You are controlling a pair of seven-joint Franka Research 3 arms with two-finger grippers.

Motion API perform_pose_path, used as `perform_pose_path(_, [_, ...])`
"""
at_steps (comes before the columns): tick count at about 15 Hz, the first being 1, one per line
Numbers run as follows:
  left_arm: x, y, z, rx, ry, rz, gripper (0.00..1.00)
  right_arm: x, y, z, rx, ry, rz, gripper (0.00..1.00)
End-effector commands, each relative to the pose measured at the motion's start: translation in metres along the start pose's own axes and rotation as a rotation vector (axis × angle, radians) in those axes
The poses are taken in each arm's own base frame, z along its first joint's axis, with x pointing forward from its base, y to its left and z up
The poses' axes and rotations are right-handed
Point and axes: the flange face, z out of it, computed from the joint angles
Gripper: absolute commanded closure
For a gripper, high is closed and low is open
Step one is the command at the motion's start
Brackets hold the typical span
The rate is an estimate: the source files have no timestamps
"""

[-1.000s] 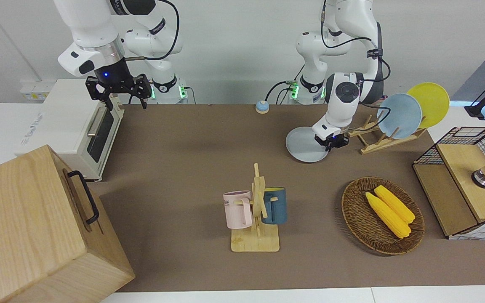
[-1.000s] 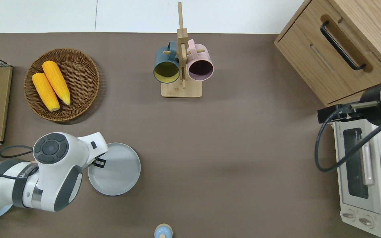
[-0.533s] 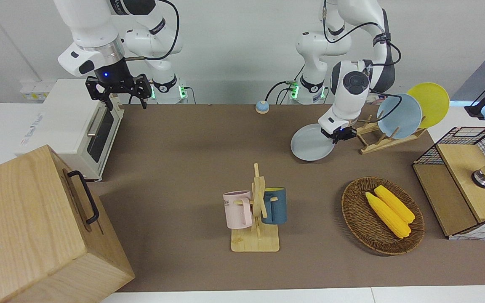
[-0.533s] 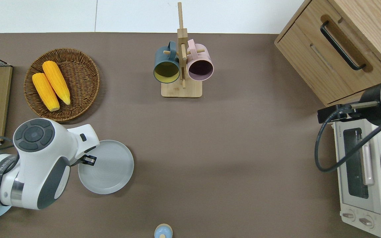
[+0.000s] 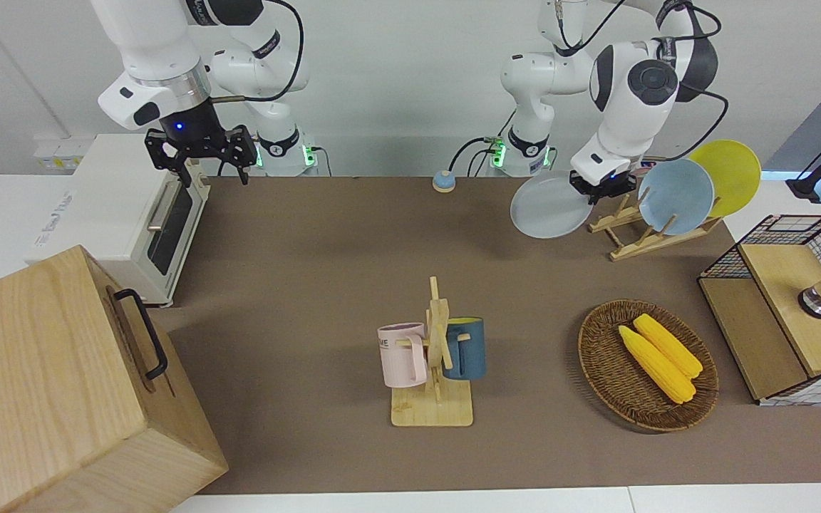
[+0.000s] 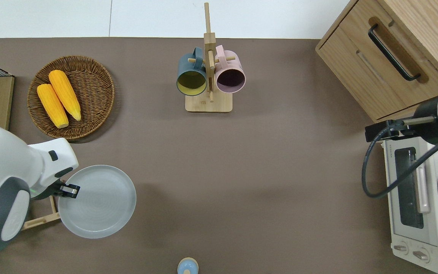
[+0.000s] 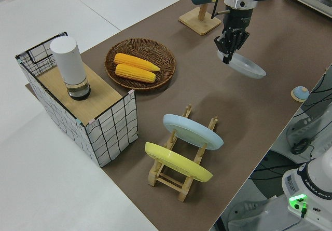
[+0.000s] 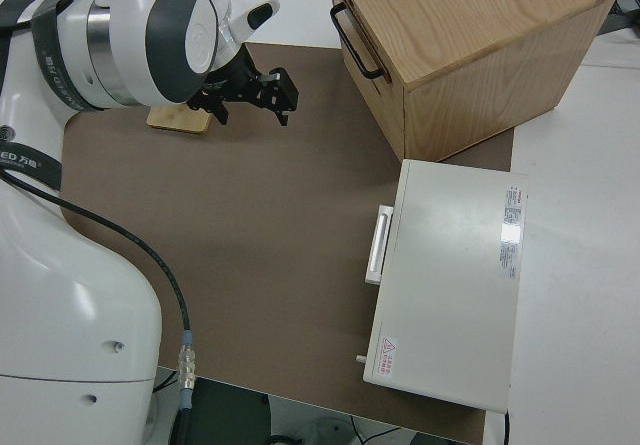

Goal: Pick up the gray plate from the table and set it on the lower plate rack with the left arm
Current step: 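Lift the gray plate with the left gripper and tilt it upright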

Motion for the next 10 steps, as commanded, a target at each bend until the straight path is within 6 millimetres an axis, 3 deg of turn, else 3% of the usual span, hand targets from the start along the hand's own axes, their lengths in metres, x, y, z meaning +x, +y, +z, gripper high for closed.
perform_pose_path(1, [-0.012,-0.018,-0.037,-0.033,-0.021,-0.021,1.00,0.001,0.002,-0.003,-0.001,-0.004,0.015,0.017])
perform_pose_path(4, [-0.024,-0.021,-0.059,-0.017,-0.008,-0.032,1.00,0.001,0.002,-0.003,-0.001,-0.005,0.015,0.017])
perform_pose_path(10, [-0.045,-0.040,-0.078,0.157,-0.011,-0.096,1.00,0.001,0.002,-0.003,-0.001,-0.005,0.015,0.017])
